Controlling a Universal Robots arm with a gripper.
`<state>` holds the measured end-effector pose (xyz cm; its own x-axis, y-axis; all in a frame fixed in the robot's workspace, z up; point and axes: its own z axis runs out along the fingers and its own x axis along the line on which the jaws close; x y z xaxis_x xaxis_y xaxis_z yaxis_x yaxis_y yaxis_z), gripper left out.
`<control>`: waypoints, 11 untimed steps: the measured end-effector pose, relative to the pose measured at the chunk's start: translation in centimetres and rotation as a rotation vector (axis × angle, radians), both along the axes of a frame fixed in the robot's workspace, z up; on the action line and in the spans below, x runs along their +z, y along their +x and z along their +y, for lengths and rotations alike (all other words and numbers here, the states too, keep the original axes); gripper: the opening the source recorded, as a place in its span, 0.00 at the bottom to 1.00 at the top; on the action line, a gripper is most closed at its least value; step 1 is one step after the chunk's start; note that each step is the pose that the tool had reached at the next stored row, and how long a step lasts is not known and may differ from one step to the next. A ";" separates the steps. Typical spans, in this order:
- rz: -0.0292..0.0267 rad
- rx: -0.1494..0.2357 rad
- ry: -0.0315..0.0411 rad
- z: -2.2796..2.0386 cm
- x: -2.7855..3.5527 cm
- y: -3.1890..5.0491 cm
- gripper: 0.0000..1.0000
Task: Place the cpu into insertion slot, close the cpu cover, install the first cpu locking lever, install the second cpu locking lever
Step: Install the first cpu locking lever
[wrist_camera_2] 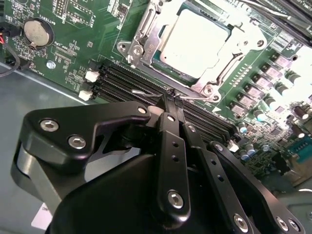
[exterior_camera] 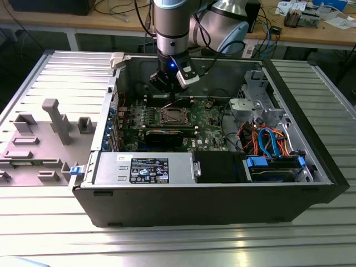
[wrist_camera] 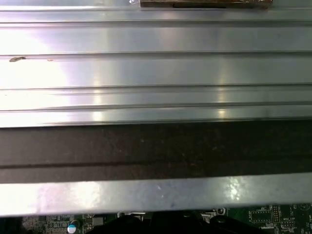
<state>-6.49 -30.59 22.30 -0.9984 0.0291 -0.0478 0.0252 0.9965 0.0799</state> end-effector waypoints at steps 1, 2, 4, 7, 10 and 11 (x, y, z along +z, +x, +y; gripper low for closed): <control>0.0000 0.000 -0.0001 0.00 -0.05 0.05 0.11; 0.0000 0.000 -0.0001 0.00 -0.11 0.13 0.11; 0.0000 0.000 -0.0002 0.00 -0.26 0.32 0.11; 0.0000 0.000 -0.0002 0.01 -0.50 0.53 0.11; 0.0000 0.000 -0.0004 0.05 -0.78 0.76 0.11; 0.0001 0.000 -0.0005 0.06 -0.85 0.81 0.11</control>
<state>-5.68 -30.53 21.45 -0.9984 0.0291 -0.0477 0.0253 0.9965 0.0794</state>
